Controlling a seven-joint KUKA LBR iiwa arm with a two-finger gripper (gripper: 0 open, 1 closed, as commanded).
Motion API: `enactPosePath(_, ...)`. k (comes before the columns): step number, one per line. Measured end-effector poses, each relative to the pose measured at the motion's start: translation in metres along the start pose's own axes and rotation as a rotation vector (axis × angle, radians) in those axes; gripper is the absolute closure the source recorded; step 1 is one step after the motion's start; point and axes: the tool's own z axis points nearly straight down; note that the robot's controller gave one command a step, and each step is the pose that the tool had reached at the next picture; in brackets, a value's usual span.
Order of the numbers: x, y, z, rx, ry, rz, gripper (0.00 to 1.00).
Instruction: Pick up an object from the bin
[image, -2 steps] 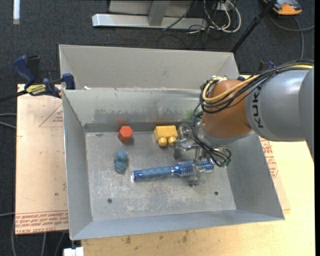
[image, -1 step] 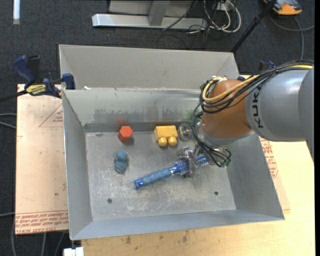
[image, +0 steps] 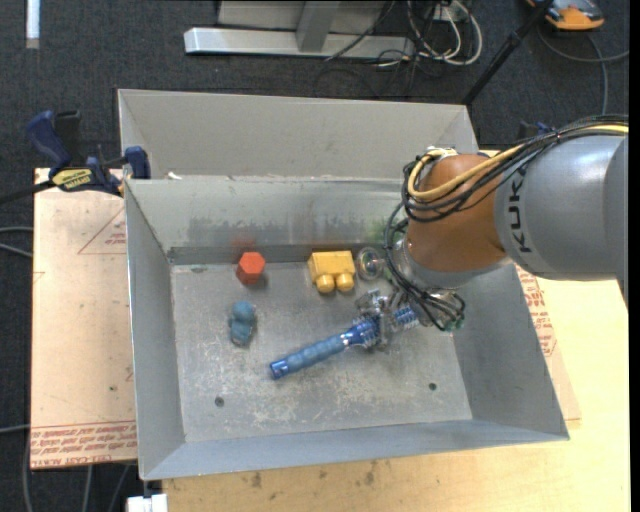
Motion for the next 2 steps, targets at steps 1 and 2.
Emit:
enactPosePath(1,-0.001,0.000,-0.021,0.001,-0.001,0.001,1.00)
enactPosePath(2,-0.002,0.001,-0.053,0.002,-0.002,0.003,1.00)
